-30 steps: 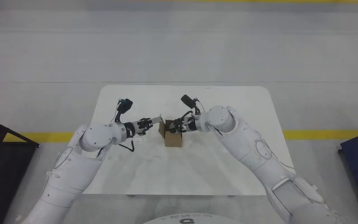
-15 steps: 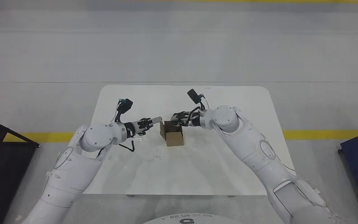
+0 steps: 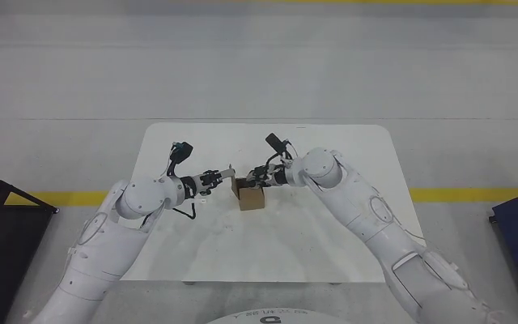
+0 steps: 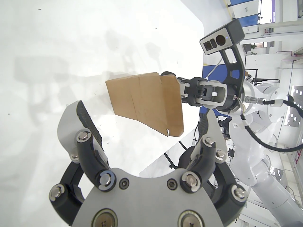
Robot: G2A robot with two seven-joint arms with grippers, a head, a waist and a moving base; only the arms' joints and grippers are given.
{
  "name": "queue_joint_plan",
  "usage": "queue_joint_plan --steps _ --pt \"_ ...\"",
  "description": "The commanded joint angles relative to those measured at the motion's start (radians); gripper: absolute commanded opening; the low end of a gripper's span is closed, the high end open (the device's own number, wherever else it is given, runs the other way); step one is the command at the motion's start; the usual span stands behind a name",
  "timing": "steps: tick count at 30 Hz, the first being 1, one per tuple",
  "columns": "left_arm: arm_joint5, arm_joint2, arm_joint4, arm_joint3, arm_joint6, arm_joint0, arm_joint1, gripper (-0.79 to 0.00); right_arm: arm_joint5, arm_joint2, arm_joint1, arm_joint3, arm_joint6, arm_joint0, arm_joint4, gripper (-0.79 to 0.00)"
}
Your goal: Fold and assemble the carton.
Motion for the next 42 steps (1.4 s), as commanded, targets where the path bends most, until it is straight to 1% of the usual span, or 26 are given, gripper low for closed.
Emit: queue_joint_plan --steps 1,7,11,16,22,26,28,30,33,37,39,42 --pt "0.003 0.000 0.002 -0.003 -0.001 0.000 0.000 0.000 0.017 -0.006 -0.001 0.000 0.007 0.003 -0.004 -0.785" --pt "0.007 0.000 0.004 -0.007 -0.001 0.002 0.001 0.000 0.064 -0.026 -0.004 -0.002 0.010 0.011 -0.027 -0.785" --pt "0.006 0.002 0.004 -0.003 0.002 0.002 0.000 0.000 0.069 -0.032 -0.006 -0.004 -0.001 0.015 -0.035 -0.785" --pt "0.001 0.006 -0.001 0.006 0.006 0.001 -0.001 0.000 0.112 -0.051 -0.015 0.038 0.022 0.051 -0.032 -0.785" --pt "0.005 0.015 0.006 0.018 0.012 -0.005 -0.003 0.000 0.136 -0.086 -0.030 0.075 0.026 0.082 -0.035 -0.785" --pt "0.053 0.004 0.042 0.015 0.048 0.013 0.000 0.000 0.129 -0.094 -0.033 0.075 0.012 0.081 -0.041 -0.785" --pt "0.104 -0.017 0.067 0.008 0.087 0.039 0.005 0.000 0.128 -0.095 -0.034 0.073 0.009 0.079 -0.043 -0.785" --pt "0.168 -0.027 0.107 -0.015 0.120 0.067 0.008 0.000 0.130 -0.095 -0.034 0.071 0.007 0.077 -0.046 -0.785" --pt "0.207 -0.023 0.146 -0.052 0.128 0.096 0.011 0.000 0.128 -0.093 -0.033 0.059 0.001 0.071 -0.048 -0.785" --pt "0.193 -0.004 0.165 -0.074 0.116 0.101 0.011 0.000 0.125 -0.091 -0.032 0.055 -0.002 0.069 -0.046 -0.785" --pt "0.166 -0.010 0.134 -0.081 0.131 0.103 0.008 0.000 0.125 -0.091 -0.032 0.055 -0.002 0.069 -0.046 -0.785" --pt "0.098 -0.036 0.042 -0.080 0.144 0.111 0.004 0.000 0.125 -0.091 -0.032 0.055 -0.002 0.069 -0.046 -0.785"
